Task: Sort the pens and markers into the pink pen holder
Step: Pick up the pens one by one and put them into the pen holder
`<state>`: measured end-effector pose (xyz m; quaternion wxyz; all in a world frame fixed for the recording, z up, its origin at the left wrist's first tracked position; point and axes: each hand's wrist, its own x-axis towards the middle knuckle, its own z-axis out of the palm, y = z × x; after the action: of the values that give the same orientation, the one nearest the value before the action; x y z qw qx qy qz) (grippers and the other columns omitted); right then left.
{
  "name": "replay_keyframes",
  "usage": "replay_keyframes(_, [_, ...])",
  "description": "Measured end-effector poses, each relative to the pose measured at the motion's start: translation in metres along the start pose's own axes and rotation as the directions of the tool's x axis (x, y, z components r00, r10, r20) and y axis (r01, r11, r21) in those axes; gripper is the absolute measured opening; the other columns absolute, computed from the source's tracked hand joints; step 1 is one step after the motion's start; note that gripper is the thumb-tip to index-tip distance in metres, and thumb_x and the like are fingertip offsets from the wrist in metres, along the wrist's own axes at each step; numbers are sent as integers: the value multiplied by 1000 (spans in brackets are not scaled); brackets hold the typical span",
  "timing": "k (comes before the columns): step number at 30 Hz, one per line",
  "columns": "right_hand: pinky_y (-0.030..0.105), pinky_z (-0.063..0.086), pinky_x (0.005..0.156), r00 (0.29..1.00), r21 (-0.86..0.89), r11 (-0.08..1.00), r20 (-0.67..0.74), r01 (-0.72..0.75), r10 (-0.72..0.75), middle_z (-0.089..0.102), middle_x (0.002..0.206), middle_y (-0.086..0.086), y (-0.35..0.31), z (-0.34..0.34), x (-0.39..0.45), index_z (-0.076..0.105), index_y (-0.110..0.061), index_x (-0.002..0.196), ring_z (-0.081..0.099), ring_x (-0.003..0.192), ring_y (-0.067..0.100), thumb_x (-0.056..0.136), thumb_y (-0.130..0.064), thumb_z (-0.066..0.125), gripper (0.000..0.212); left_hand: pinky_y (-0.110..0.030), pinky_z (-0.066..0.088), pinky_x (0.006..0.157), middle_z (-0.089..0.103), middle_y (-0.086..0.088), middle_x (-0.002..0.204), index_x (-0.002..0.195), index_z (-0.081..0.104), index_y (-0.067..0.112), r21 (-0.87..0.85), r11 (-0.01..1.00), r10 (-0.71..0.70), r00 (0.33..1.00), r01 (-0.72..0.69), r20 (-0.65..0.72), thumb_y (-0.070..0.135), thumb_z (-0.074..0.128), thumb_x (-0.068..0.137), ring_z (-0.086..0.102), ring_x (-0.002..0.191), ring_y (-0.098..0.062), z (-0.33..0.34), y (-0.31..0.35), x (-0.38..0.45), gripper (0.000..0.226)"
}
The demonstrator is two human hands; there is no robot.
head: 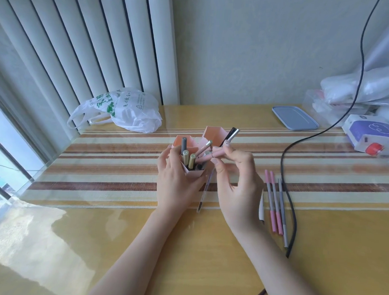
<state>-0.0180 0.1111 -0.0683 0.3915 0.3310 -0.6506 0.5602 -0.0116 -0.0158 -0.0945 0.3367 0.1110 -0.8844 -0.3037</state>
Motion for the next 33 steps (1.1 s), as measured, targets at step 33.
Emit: replay_keyframes(33, [32, 33, 82, 503, -389, 920, 803, 35, 321, 59, 95, -12, 30, -8, -4, 57, -20, 83, 40, 98, 12, 86, -26, 64, 10, -30, 34, 70, 46, 9, 85, 92, 37, 19, -214, 956, -218, 974, 201, -56, 29, 77, 69, 44, 96, -23, 0, -1, 2, 47])
